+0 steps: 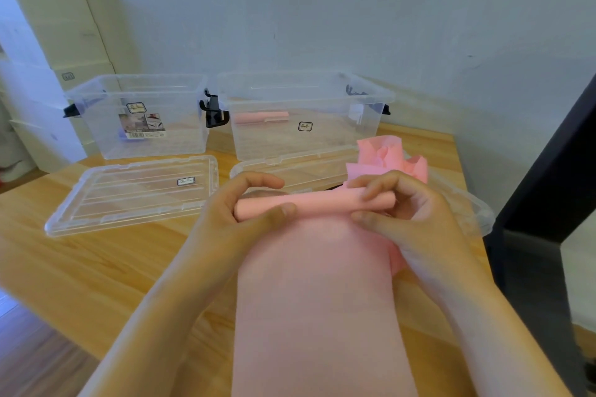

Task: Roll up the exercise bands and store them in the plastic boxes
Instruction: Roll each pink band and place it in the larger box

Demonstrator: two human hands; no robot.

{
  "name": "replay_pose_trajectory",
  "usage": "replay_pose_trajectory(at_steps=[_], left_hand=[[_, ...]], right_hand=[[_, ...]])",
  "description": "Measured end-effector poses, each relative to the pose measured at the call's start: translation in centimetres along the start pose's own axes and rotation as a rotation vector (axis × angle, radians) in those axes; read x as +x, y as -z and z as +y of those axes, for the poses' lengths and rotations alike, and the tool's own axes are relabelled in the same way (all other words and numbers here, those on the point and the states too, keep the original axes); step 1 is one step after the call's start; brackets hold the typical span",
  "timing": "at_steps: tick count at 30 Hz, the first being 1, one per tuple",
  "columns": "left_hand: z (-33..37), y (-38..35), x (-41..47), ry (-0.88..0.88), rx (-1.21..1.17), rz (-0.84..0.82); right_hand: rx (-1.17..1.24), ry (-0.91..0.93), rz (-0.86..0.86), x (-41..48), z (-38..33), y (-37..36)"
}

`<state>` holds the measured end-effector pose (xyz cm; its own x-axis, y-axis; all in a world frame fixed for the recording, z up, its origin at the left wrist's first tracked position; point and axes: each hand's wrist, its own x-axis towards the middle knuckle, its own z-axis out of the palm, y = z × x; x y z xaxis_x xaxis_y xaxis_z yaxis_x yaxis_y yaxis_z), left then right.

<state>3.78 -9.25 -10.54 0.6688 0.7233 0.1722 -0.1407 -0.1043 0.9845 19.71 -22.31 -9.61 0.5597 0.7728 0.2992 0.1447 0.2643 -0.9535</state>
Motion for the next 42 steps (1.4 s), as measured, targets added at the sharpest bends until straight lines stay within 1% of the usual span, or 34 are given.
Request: replay_pose_trajectory(at_steps=[3, 6, 8, 11, 14, 17, 19, 21, 23, 25, 28, 32, 34, 37, 42], left_hand=[[0.11, 0.01, 0.05, -0.043, 0.001, 0.003], [0.3, 0.07, 0.09, -0.125, 0.006, -0.017], [0.29, 0.13, 0.09, -0.149, -0.002, -0.031], [0.07, 0.27, 0.14, -0.132, -0.019, -0.043], [-0.08, 0.28, 0.02, -0.025, -0.077, -0.047], [-0.01, 0.1, 0.09, 0.01, -0.045, -0.02], [0.03, -0.07, 0.22, -0.002, -0.07, -0.009], [0.1, -0.07, 0.25, -0.054, -0.098, -0.011], [0.14, 0.04, 0.17, -0.119, -0.095, -0.013], [0.1, 0.23, 0.11, -0.146, -0.091, -0.01], [-0.1, 0.34, 0.19, -0.129, -0.083, -0.009], [-0.39, 0.28, 0.28, -0.032, -0.088, -0.027], [-0.47, 0.26, 0.32, -0.022, -0.076, -0.024], [-0.38, 0.21, 0.32, -0.081, -0.059, -0.011], [-0.35, 0.23, 0.29, -0.169, -0.036, -0.005]], right_hand=[[-0.018, 0.007, -0.008, 0.05, 0.05, 0.04], [-0.028, -0.063, -0.022, -0.07, -0.1, 0.18], [-0.049, -0.103, 0.0, -0.2, -0.24, 0.07], [-0.019, -0.098, 0.039, -0.18, -0.32, 0.0], [0.016, -0.037, -0.007, -0.18, -0.38, 0.0], [0.054, 0.004, -0.04, -0.19, -0.24, -0.06], [0.052, 0.019, -0.044, -0.07, -0.09, 0.06], [0.05, 0.018, -0.058, -0.01, -0.06, 0.08], [0.048, -0.037, -0.059, -0.14, -0.18, 0.01], [0.009, -0.097, -0.025, -0.27, -0.29, -0.11], [-0.028, -0.077, 0.015, -0.3, -0.4, -0.13], [0.063, -0.034, -0.01, -0.2, -0.23, -0.15], [0.082, -0.016, -0.016, -0.16, -0.09, -0.07], [0.055, -0.011, -0.028, -0.12, -0.13, 0.04], [-0.038, -0.134, 0.04, -0.36, -0.42, -0.22]])
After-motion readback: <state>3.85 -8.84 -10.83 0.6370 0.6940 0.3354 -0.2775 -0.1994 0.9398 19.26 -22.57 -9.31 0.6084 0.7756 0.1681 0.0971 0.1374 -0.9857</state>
